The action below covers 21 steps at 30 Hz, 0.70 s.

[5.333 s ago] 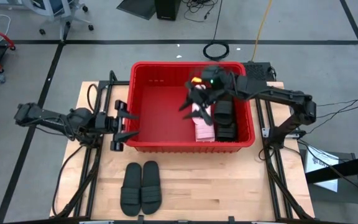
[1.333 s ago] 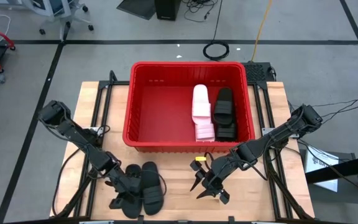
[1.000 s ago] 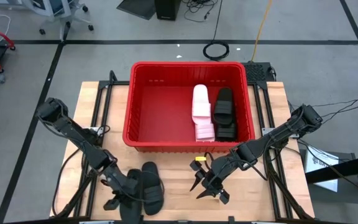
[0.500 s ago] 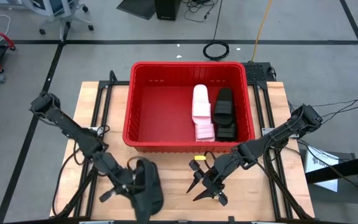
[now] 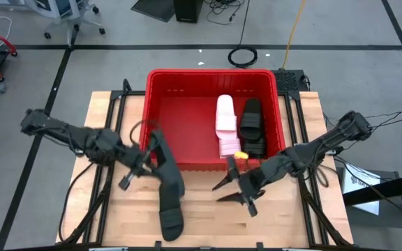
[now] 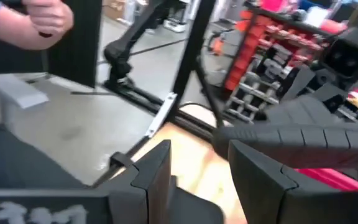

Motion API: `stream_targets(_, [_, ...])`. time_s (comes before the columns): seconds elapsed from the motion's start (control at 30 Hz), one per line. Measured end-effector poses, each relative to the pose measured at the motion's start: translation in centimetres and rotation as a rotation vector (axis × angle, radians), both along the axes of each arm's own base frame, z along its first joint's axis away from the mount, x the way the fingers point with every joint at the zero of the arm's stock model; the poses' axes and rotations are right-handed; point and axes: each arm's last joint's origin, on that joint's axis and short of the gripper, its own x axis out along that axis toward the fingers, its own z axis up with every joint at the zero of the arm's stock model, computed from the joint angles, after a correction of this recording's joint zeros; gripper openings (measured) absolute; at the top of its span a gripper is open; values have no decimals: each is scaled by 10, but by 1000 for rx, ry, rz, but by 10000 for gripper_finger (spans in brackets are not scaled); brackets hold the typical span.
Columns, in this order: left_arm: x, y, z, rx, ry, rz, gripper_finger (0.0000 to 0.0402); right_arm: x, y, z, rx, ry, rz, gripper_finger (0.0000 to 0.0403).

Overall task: Pick and place slides into bin
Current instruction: Put the left black slide into the red bin

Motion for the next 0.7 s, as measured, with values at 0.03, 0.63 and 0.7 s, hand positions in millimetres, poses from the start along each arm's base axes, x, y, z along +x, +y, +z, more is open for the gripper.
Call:
stream_targets(0.03, [0, 7, 5, 21, 26, 36, 18, -3, -4, 4, -1, -6, -24, 150])
stream_targets(0.63, [25, 120, 128, 355, 264, 355, 13, -35, -88, 29, -77, 77, -269, 150])
stream_targets(0.7, [39, 141, 122, 329, 334, 366, 5, -34, -95, 28, -91, 82, -291, 150])
